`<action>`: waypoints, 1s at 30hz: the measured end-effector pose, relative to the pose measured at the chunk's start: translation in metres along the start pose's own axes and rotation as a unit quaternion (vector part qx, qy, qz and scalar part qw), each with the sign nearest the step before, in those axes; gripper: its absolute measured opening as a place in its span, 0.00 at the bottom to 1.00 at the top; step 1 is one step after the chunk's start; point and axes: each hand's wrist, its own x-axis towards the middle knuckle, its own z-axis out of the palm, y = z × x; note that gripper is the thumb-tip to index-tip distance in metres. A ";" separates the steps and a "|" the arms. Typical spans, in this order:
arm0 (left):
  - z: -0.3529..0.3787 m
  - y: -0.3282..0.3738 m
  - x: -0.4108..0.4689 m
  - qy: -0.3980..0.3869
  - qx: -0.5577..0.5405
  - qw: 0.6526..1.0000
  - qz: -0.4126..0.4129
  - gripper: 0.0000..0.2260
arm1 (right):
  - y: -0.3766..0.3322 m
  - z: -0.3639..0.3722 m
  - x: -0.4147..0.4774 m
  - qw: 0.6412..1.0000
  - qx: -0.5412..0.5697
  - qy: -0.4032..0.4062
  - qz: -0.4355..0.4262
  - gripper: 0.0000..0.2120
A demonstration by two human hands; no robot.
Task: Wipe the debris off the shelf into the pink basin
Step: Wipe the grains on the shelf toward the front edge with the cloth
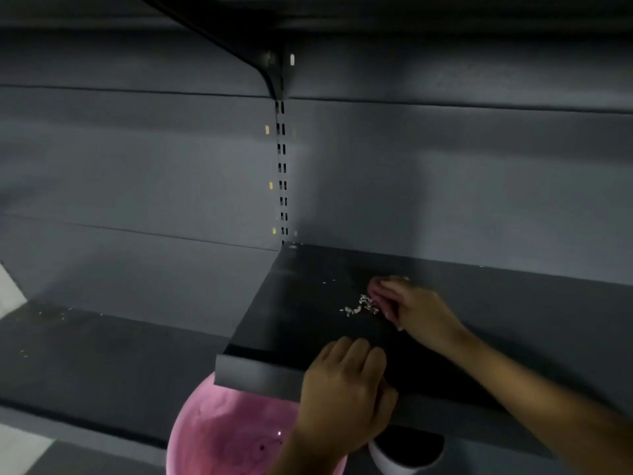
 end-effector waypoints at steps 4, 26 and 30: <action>-0.019 -0.020 -0.001 -0.059 -0.038 0.997 0.037 0.06 | -0.032 0.016 0.014 0.996 0.077 0.041 0.020 0.19; -0.039 -0.084 -0.009 -0.088 -0.025 0.996 -0.005 0.10 | -0.063 0.024 0.054 0.963 0.217 -0.125 0.102 0.26; -0.040 -0.083 -0.011 -0.072 -0.018 0.997 -0.002 0.09 | -0.056 -0.032 0.015 0.965 0.244 -0.034 0.094 0.26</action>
